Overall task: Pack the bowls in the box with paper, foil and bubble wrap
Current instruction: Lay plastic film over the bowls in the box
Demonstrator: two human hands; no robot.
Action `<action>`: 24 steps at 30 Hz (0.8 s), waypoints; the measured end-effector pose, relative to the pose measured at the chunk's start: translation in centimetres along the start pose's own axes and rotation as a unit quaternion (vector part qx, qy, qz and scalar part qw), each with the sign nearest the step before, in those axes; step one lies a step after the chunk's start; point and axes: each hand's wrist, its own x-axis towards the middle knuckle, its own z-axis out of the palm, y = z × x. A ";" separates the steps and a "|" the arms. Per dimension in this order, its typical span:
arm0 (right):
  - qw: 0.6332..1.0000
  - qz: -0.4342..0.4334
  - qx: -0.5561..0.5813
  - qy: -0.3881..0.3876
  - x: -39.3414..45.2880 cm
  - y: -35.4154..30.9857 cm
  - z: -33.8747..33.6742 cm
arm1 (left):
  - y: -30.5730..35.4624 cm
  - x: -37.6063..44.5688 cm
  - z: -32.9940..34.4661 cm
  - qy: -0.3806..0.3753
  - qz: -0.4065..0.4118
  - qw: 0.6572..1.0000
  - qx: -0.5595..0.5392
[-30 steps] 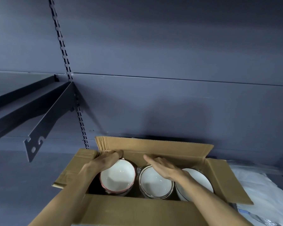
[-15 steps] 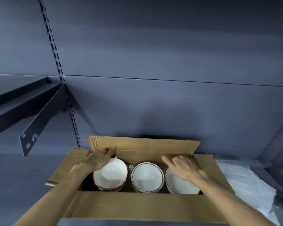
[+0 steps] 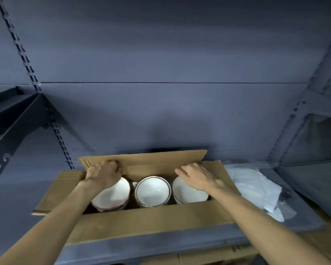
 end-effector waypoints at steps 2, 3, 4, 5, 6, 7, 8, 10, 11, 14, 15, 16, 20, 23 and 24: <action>1.000 -0.020 0.001 0.015 -0.9 0.0 -0.8 | 2.7 -0.8 -1.0 0.004 0.033 0.999 -0.011; 0.999 -0.024 -0.005 0.025 -1.5 0.0 -1.3 | 4.5 -1.4 -1.4 -0.001 0.059 0.997 -0.044; 0.999 -0.030 -0.002 0.035 -2.0 0.5 -1.6 | 6.2 -1.9 -1.5 -0.002 0.091 0.993 -0.075; 0.999 -0.032 -0.005 0.042 -2.6 0.9 -2.1 | 7.8 -2.1 -1.7 -0.002 0.111 0.989 -0.097; 0.998 -0.036 -0.014 0.052 -3.2 1.5 -2.7 | 9.3 -2.2 -1.6 -0.002 0.127 0.986 -0.109; 0.996 -0.041 -0.030 0.067 -3.9 2.2 -3.4 | 10.9 -2.2 -1.6 0.000 0.139 0.983 -0.118; 0.994 -0.048 -0.045 0.085 -4.3 2.9 -3.8 | 12.2 -2.1 -1.4 0.004 0.151 0.981 -0.124; 0.989 -0.042 -0.060 0.126 -5.5 5.3 -4.9 | 15.8 -1.9 -1.3 0.024 0.179 0.974 -0.134; 0.987 -0.029 -0.057 0.145 -6.1 6.7 -5.3 | 17.6 -1.7 -1.2 0.041 0.201 0.968 -0.141; 0.982 0.037 -0.036 0.180 -7.5 11.1 -6.0 | 23.5 -0.5 -1.0 0.057 0.276 0.946 -0.161; 0.982 0.055 -0.035 0.180 -7.8 12.4 -6.1 | 25.4 -0.1 -0.8 0.054 0.290 0.943 -0.155; 0.982 0.071 -0.036 0.172 -8.1 13.6 -6.1 | 27.2 0.5 -0.6 0.052 0.300 0.941 -0.146; 0.981 0.121 -0.055 0.143 -8.4 18.0 -5.4 | 33.3 2.8 0.5 0.009 0.292 0.952 -0.089; 0.978 0.136 -0.082 0.136 -7.6 21.2 -4.9 | 36.1 4.9 1.8 -0.035 0.283 0.957 -0.047; 0.976 0.143 -0.095 0.135 -7.1 22.3 -4.8 | 36.6 5.7 2.1 -0.048 0.268 0.962 -0.026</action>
